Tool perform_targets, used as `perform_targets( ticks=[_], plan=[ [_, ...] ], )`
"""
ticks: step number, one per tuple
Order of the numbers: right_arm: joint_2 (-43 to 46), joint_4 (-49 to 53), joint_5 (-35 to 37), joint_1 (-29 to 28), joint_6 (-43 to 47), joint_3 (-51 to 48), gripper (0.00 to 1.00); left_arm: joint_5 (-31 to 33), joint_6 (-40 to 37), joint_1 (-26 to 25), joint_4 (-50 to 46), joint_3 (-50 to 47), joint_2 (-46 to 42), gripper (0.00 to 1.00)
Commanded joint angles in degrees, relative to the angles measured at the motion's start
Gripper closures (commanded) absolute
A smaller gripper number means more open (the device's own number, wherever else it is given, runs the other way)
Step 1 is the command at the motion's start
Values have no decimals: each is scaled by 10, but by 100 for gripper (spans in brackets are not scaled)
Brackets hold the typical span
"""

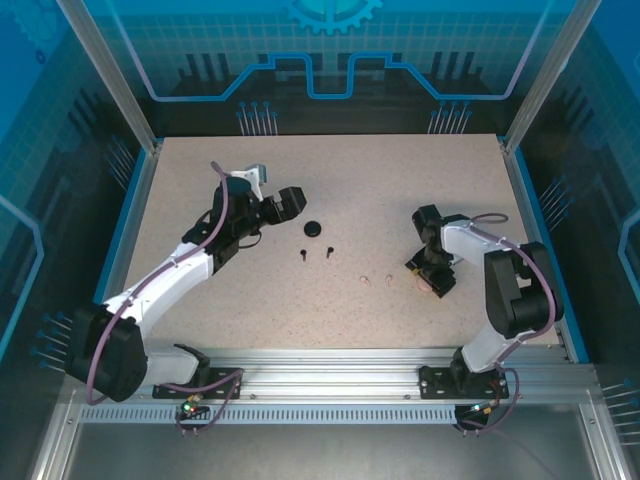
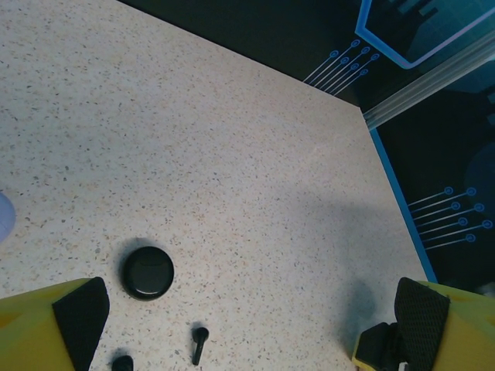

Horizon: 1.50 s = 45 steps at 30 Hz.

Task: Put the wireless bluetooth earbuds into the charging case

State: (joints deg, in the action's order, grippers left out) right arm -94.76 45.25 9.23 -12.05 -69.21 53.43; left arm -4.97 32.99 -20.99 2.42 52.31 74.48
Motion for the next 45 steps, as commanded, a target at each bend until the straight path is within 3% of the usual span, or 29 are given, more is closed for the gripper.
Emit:
perform_targets(
  ticks=[1, 12, 15, 21, 30, 37, 45],
  plan=[
    [-15, -1, 8, 1, 4, 13, 32, -19, -12, 2, -25, 27, 3, 1],
    [-23, -15, 4, 3, 18, 11, 45, 2, 20, 1, -55, 31, -9, 1],
    [-15, -23, 0, 3, 21, 2, 55, 8, 29, 1, -69, 27, -19, 1],
    [8, -39, -14, 2, 37, -9, 65, 29, 40, 1, -103, 19, -32, 1],
    [72, -41, -38, -27, 98, 17, 69, 42, 60, 1, -136, -21, -43, 1],
    [61, -47, -62, -113, 74, 82, 69, -20, 59, 0, -19, -121, -82, 1],
    [-39, -66, -81, -204, 5, 181, 69, -68, 88, 0, 138, -215, -81, 1]
  ],
)
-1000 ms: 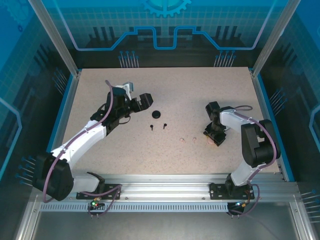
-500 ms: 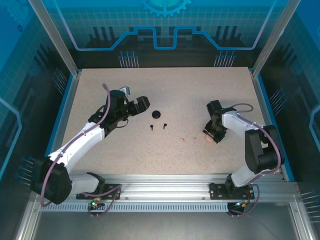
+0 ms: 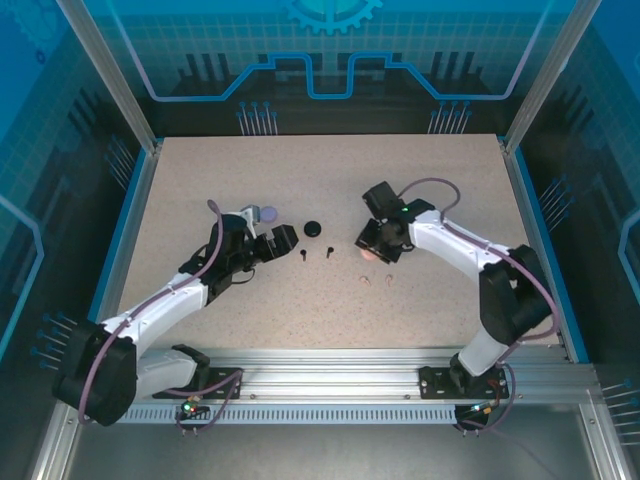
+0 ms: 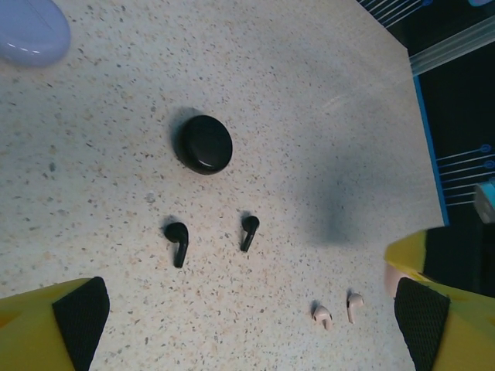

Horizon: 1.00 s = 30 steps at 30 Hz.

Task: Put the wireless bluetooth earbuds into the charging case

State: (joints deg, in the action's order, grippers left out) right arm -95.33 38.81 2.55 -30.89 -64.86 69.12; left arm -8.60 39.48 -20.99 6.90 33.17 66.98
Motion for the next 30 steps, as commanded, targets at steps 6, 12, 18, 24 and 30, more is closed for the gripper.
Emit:
perform_targets(
  ticks=[6, 12, 18, 24, 30],
  plan=[
    [-88, -14, -24, -41, -110, 82, 69, -65, 58, 0, 253, -86, 28, 1],
    [-125, -12, -26, -55, -177, 142, 70, -81, 100, -5, 398, -110, 110, 1],
    [-148, -16, -30, -62, -220, 187, 70, -72, 101, -23, 473, -119, 160, 2],
    [-161, -7, -29, -70, -229, 225, 70, -56, 92, -41, 490, -109, 190, 9],
    [-166, -8, -33, -75, -232, 231, 70, -54, 90, -47, 512, -98, 218, 24]
  ],
)
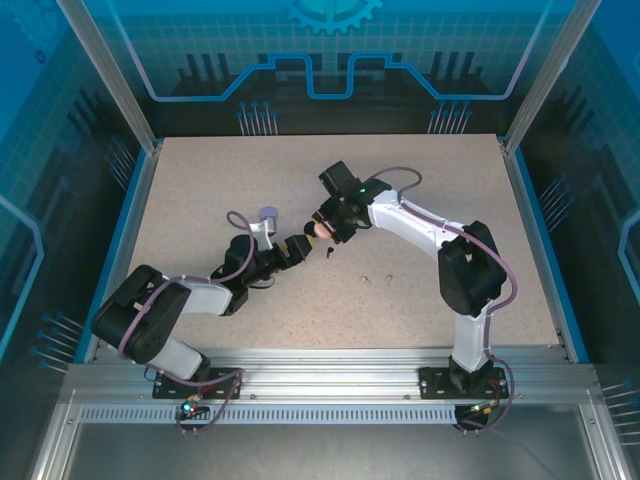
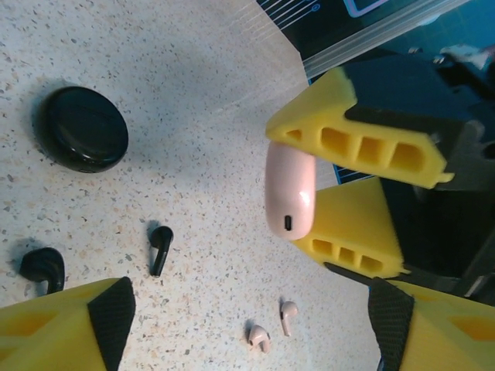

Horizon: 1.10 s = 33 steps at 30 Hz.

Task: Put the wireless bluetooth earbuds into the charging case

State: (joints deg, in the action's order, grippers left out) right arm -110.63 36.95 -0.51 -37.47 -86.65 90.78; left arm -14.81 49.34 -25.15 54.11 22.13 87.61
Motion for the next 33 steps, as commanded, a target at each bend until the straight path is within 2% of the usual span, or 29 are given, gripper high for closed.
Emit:
perform_targets(
  ticks=[1, 7, 17, 24, 33],
  plan=[
    [-13, 9, -4, -9, -13, 14, 70, 9, -8, -7, 42, 14, 16, 27],
    [-11, 5, -10, -11, -11, 10, 70, 9, -9, -14, 54, 35, 43, 34],
    [0, -7, -17, -11, -7, -2, 70, 19, -3, -19, 79, 67, 92, 35],
    [4, -9, -18, -14, -6, -6, 70, 22, 6, -20, 96, 83, 119, 40],
    [6, -10, -16, -16, -6, -13, 70, 26, 7, -20, 104, 91, 135, 52]
  ],
)
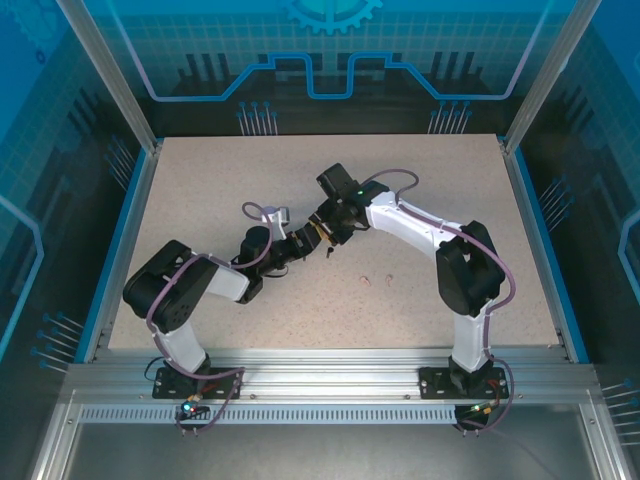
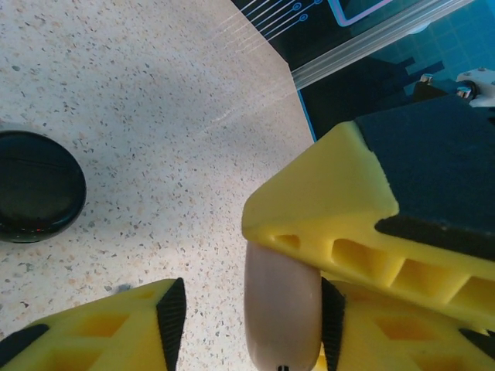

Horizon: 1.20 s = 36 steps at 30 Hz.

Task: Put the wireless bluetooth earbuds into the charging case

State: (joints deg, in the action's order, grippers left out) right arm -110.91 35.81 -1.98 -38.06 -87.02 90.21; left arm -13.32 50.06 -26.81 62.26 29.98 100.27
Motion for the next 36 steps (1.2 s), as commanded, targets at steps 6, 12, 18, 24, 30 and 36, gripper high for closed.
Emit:
perform_targets(
  ticks=[6, 12, 18, 24, 30, 36],
  plan=[
    [8, 0, -1, -10, -3, -6, 70, 14, 1, -3, 27, 15, 15, 61],
    [10, 2, 1, -10, -3, -9, 70, 14, 3, -3, 31, 18, 21, 72],
    [14, -1, 2, -10, -3, -10, 70, 12, 7, -3, 31, 19, 22, 89],
    [27, -4, 7, -1, -3, -6, 46, 9, 10, -3, 19, 16, 12, 100],
    [81, 15, 31, 46, 56, -2, 29, -8, 1, -2, -46, 9, -41, 100],
    [156, 3, 7, 94, 198, -68, 27, -56, -50, -1, -199, 39, -127, 100]
  ],
)
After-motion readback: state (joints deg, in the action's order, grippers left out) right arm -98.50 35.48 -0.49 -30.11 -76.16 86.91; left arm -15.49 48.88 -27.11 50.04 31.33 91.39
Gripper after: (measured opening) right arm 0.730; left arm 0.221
